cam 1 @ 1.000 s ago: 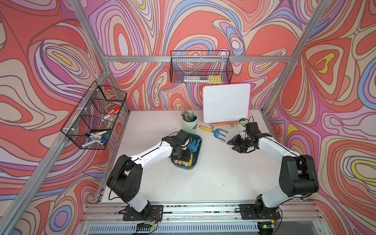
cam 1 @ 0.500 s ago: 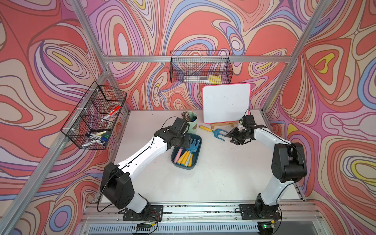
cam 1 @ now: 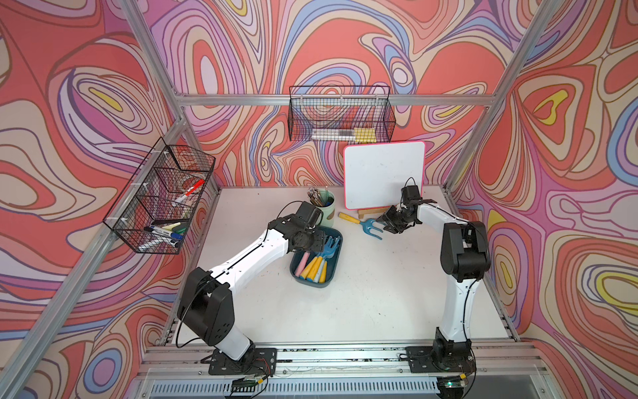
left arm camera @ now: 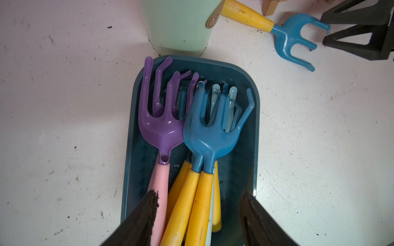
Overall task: Put the rake into the storage box
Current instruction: Place the rake in the storage box, then move the rake to the center of the board.
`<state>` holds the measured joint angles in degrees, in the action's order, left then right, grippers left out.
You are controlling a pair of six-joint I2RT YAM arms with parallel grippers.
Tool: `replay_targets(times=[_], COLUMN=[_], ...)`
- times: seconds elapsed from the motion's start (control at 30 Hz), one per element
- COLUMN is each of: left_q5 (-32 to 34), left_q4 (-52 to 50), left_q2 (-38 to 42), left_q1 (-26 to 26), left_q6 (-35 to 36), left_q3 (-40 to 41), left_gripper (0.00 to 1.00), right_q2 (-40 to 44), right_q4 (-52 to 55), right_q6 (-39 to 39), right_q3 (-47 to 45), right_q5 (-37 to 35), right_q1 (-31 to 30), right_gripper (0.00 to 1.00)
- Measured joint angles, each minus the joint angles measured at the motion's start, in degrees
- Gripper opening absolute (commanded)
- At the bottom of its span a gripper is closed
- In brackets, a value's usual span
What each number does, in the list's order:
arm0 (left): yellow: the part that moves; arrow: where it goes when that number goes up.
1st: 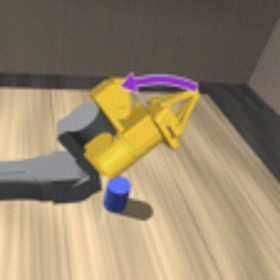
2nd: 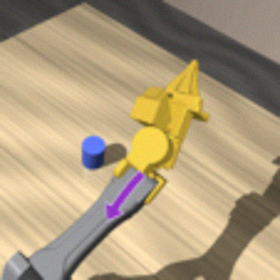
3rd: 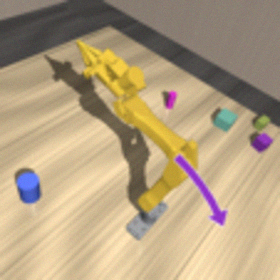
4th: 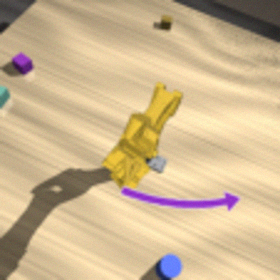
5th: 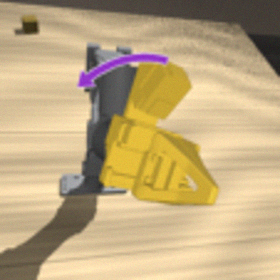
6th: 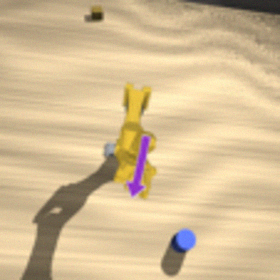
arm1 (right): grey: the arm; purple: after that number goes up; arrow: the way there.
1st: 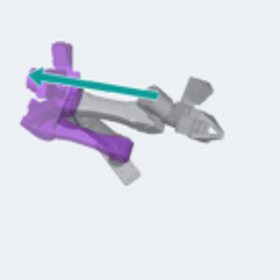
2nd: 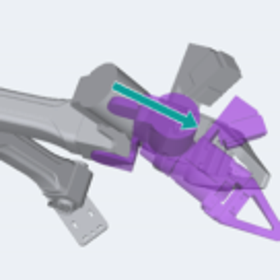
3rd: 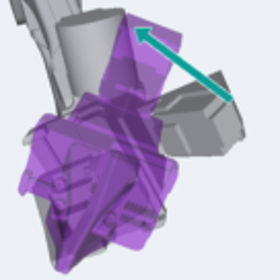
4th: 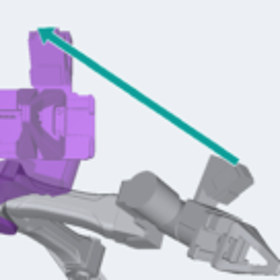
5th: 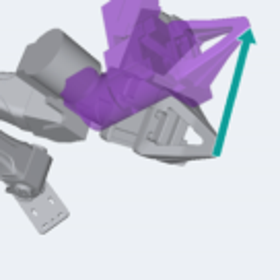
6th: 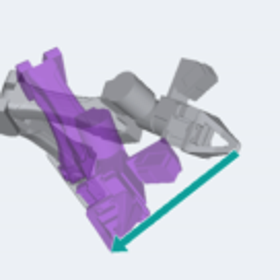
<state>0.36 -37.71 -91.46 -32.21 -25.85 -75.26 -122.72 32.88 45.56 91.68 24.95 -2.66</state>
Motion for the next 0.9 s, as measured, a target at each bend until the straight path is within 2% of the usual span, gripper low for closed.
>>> replay_targets(times=[0.27, 0.53, 0.8, 0.9], left_q5=[-1.88, -3.65, -5.05, -5.53], left_q4=[-0.04, -0.48, -0.44, -0.44], left_q2=[-2.51, -4.61, -5.68, -5.92], left_q1=[1.88, 3.19, 3.76, 3.76], left_q6=[0.87, 2.32, 3.02, 2.95], left_q3=[-1.38, -4.55, -5.05, -5.05], left_gripper=[0.63, 0.63, 0.62, 0.62], right_q2=[-3.48, -3.72, 6.51, 9.31], right_q4=[-0.33, 0.85, 1.07, 2.69], right_q6=[0.13, -2.08, -4.39, -5.03], right_q3=[1.62, 2.34, -9.88, -11.34], right_q5=[-0.04, -3.19, -11.89, -14.69], right_q1=[-1.64, -7.30, -10.95, -11.43], right_gripper=[0.48, 0.47, 0.46, 0.47])
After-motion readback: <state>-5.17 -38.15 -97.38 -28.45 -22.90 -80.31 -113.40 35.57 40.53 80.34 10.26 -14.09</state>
